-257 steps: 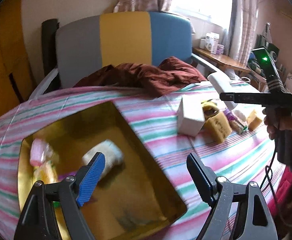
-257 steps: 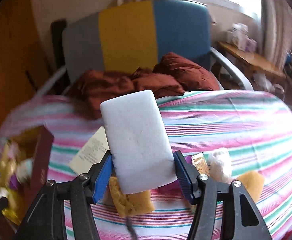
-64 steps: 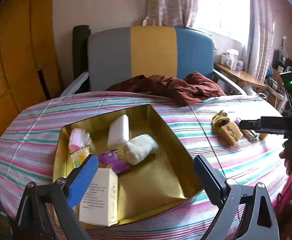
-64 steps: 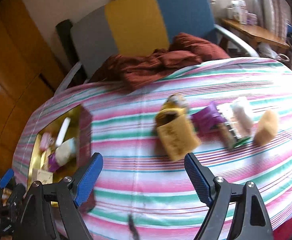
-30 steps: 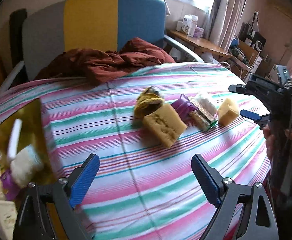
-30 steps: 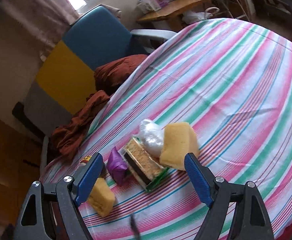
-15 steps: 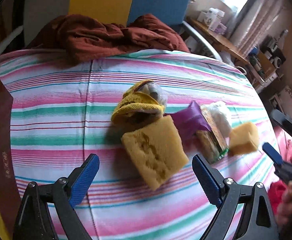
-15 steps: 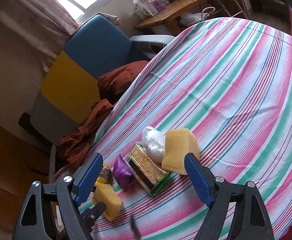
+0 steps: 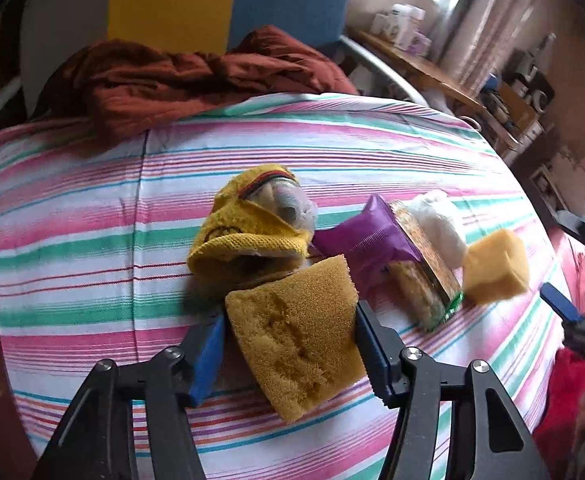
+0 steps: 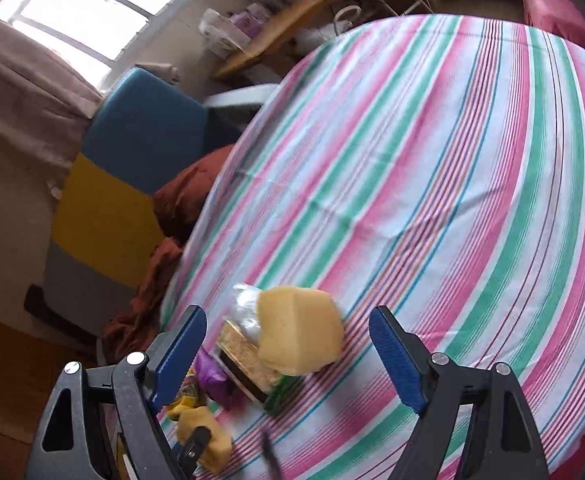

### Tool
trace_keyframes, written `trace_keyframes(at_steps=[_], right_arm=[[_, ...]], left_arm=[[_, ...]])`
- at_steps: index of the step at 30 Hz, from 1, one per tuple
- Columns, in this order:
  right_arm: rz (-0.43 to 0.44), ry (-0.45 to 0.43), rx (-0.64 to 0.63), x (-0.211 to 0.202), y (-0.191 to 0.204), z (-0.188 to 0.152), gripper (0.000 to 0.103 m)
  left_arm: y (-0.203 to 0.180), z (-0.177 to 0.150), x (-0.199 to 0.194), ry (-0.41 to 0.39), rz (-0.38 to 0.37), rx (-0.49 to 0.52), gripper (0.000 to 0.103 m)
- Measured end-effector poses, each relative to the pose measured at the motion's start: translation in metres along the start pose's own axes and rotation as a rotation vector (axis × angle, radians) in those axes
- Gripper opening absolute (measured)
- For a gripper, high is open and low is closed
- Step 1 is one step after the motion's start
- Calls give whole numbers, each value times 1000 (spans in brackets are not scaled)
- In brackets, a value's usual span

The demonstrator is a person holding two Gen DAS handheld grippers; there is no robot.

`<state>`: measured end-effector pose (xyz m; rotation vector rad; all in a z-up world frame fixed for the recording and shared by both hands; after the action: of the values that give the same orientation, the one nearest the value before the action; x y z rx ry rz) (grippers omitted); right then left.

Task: Organize objects
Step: 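Grasp the yellow sponge with the left gripper, then grasp the purple candy packet with the right gripper while the left gripper holds the sponge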

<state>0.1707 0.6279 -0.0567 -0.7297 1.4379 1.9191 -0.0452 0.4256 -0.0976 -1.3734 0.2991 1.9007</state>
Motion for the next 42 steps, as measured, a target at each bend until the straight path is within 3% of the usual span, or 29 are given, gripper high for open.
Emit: trace_keyframes(at_steps=[9, 14, 16, 18, 23, 31, 42], right_arm=[[-102, 84, -115, 26, 15, -4, 85], [-182, 31, -143, 18, 18, -7, 84], [-192, -41, -207, 6, 30, -10, 83], [-128, -69, -332, 0, 53, -19, 78], [-122, 76, -652, 36, 108, -62, 71], [-254, 172, -838, 90, 133, -83, 71], [-406, 181, -1071, 133, 143, -108, 71]], left_arm=[[5, -36, -22, -10, -30, 63, 59], [13, -55, -32, -16, -48, 67, 59], [16, -58, -34, -18, -55, 57, 59], [18, -63, -38, -19, -57, 63, 59], [23, -75, -45, -30, -58, 81, 59], [29, -78, -44, -38, -81, 87, 59], [36, -77, -37, -33, -129, 58, 62]])
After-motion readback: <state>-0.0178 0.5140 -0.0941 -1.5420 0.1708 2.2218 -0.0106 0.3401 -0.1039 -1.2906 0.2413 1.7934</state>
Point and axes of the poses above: each gripper's, at about its wrist camera, not at the fingertips, and x roughly the way its jaws point, y to its left, z to its top, the point moved 1 cm from there along x, roughly the way its jaws point, and after that the axes turned 7 degrees about y, right-handed, at the moved point
